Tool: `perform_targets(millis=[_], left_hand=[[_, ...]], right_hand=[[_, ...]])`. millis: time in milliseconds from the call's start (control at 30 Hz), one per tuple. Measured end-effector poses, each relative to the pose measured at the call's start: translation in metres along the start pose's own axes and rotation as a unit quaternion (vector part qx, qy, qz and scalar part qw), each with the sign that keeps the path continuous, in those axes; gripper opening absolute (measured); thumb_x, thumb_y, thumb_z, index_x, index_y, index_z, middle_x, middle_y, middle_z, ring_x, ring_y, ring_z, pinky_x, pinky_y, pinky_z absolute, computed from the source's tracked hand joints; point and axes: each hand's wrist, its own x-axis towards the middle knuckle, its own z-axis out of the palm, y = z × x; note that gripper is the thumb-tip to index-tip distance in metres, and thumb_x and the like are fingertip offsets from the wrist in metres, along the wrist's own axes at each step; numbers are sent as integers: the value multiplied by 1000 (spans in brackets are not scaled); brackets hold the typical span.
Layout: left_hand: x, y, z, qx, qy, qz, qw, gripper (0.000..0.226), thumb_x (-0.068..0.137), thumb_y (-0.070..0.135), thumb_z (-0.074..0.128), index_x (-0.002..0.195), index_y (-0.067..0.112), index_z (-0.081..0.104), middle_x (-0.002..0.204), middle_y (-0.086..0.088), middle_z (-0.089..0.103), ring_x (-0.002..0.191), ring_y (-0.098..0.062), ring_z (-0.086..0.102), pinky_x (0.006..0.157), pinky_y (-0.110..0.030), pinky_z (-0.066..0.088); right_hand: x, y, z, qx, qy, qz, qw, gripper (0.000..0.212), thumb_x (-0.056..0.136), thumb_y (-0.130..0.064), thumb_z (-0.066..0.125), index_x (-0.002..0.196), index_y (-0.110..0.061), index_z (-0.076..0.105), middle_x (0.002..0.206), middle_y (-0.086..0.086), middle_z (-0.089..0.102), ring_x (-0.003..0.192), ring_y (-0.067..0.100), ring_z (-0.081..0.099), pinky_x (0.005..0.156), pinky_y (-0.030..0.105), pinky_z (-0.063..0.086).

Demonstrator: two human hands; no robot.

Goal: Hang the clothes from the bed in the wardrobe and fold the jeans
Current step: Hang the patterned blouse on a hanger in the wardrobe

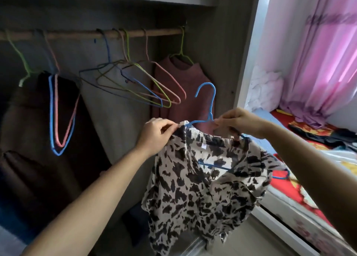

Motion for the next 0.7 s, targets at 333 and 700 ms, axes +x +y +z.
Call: perform_targets(millis=[333,700], left_hand=[[70,-16,-12,172,27,71,982,38,91,28,61,125,11,62,126,-12,57,120,-33,50,99,-47,40],[196,-41,-17,316,-12,79,945,56,99,40,44,149,17,35,158,-11,30,147,-27,21,114,-49,22]], right_hand=[[13,-7,19,83,173,97,977,36,86,-30,77,77,3,65,45,-2,48,35,13,50,37,19,41],[105,-14,-4,146,145,134,969,21,83,-5,64,64,-1,59,46,8,56,38,18,55,40,22,47]])
